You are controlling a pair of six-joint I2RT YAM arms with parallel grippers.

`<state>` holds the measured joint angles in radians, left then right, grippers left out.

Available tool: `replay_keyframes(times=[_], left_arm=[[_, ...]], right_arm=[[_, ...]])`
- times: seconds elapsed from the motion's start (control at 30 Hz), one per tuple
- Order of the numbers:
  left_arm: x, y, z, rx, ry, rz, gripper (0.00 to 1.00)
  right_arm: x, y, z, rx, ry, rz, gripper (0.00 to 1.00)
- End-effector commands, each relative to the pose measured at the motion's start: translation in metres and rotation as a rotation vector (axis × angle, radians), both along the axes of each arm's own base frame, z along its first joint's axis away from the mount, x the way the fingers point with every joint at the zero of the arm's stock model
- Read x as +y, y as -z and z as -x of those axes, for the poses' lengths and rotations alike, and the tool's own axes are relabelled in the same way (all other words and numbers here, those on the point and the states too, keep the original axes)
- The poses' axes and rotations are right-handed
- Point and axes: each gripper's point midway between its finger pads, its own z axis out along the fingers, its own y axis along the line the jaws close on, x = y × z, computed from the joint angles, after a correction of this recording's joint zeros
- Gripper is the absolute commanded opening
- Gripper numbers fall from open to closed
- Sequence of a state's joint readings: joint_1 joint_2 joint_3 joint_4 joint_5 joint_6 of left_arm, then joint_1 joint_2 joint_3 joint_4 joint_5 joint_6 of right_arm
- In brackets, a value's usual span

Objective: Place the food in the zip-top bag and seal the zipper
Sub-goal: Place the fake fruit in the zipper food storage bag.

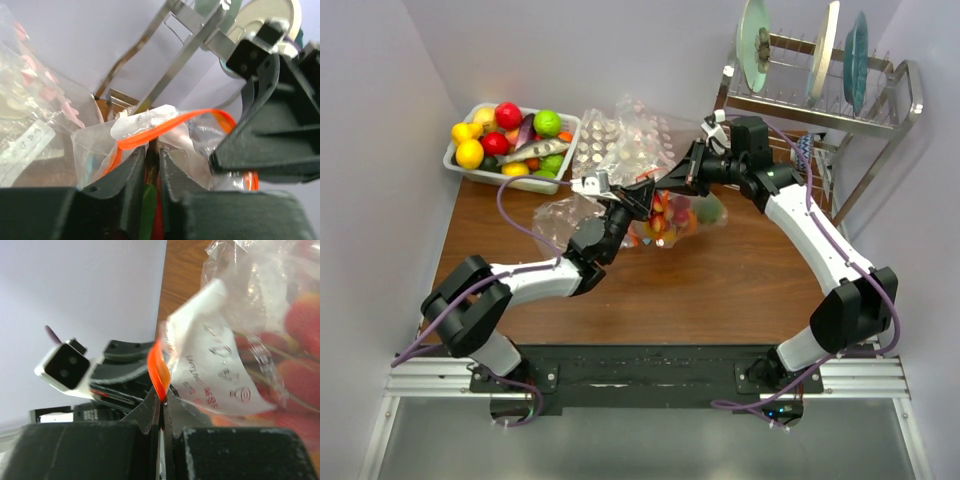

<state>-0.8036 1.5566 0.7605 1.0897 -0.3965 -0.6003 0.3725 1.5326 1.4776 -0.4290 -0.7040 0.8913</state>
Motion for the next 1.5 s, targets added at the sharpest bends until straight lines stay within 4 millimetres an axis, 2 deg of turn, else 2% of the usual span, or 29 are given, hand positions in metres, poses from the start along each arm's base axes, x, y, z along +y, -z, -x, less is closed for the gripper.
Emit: replay_keyframes(times=[0.0,0.03,0.07,0.13,0.2,0.23,0.3,0.33,0.4,0.43,0.5,0.53,0.6,0.7,0.87,0.9,0.97,1.0,1.03,1.1,1.27,1.33,1.47], left_arm=[[-0.009,-0.016,0.01,-0.086,0.021,-0.071,0.3],[-0.009,-0.011,0.012,-0.079,0.028,-0.086,0.36],[-0.007,-0.014,0.014,-0.087,0.03,-0.092,0.46],[-0.009,-0.012,0.016,-0.074,0.046,-0.121,0.55],[-0.013,-0.029,0.018,-0.089,0.066,-0.139,0.62],[-0.014,-0.021,0.017,-0.051,0.071,-0.184,0.64],[-0.016,-0.042,0.019,-0.057,0.085,-0.192,0.66],[-0.016,-0.033,0.019,-0.016,0.093,-0.24,0.68],[-0.014,-0.057,0.024,-0.027,0.102,-0.243,0.69],[-0.012,-0.052,0.025,0.007,0.108,-0.284,0.69],[-0.006,-0.073,0.03,0.003,0.103,-0.287,0.69],[-0.003,-0.066,0.032,0.04,0.108,-0.324,0.69],[0.007,-0.086,0.036,0.039,0.086,-0.325,0.69],[0.02,-0.087,0.044,0.082,0.078,-0.364,0.66],[0.045,-0.071,0.053,0.157,0.055,-0.408,0.58],[0.048,-0.055,0.056,0.19,0.068,-0.438,0.56],[0.059,-0.045,0.053,0.221,0.064,-0.435,0.54],[0.058,-0.031,0.055,0.245,0.11,-0.443,0.54],[0.068,-0.026,0.049,0.27,0.108,-0.419,0.53],[0.067,-0.01,0.051,0.301,0.174,-0.413,0.53],[0.068,0.012,0.047,0.354,0.203,-0.452,0.52],[0.063,0.029,0.047,0.409,0.248,-0.474,0.5],[0.055,0.049,0.047,0.452,0.295,-0.477,0.48]], right_arm=[[0.007,-0.049,0.004,-0.085,-0.041,-0.088,0.0],[0.007,-0.05,0.003,-0.093,-0.04,-0.085,0.0],[0.006,-0.048,0.001,-0.09,-0.033,-0.077,0.0],[0.005,-0.045,-0.001,-0.092,-0.026,-0.067,0.0],[0.002,-0.038,-0.004,-0.083,-0.01,-0.051,0.0],[0.001,-0.033,-0.005,-0.075,-0.004,-0.042,0.0],[-0.002,-0.026,-0.01,-0.073,0.016,-0.026,0.0],[-0.003,-0.019,-0.011,-0.06,0.026,-0.016,0.0],[-0.006,-0.013,-0.015,-0.064,0.042,0.001,0.0],[-0.007,-0.008,-0.016,-0.057,0.045,0.007,0.0],[-0.008,-0.002,-0.018,-0.055,0.049,0.021,0.0],[-0.009,0.001,-0.019,-0.05,0.053,0.028,0.0],[-0.009,0.006,-0.021,-0.045,0.051,0.037,0.0],[-0.008,0.011,-0.023,-0.04,0.047,0.042,0.0],[-0.01,0.011,-0.023,-0.045,0.049,0.05,0.0],[-0.01,0.012,-0.023,-0.043,0.047,0.051,0.0],[-0.01,0.011,-0.022,-0.048,0.046,0.051,0.0],[-0.01,0.011,-0.021,-0.049,0.046,0.051,0.0],[-0.011,0.01,-0.021,-0.05,0.047,0.051,0.0],[-0.011,0.008,-0.02,-0.055,0.043,0.05,0.0],[-0.012,0.008,-0.018,-0.057,0.039,0.051,0.0],[-0.011,0.009,-0.017,-0.057,0.037,0.052,0.0],[-0.012,0.009,-0.017,-0.057,0.037,0.052,0.0]])
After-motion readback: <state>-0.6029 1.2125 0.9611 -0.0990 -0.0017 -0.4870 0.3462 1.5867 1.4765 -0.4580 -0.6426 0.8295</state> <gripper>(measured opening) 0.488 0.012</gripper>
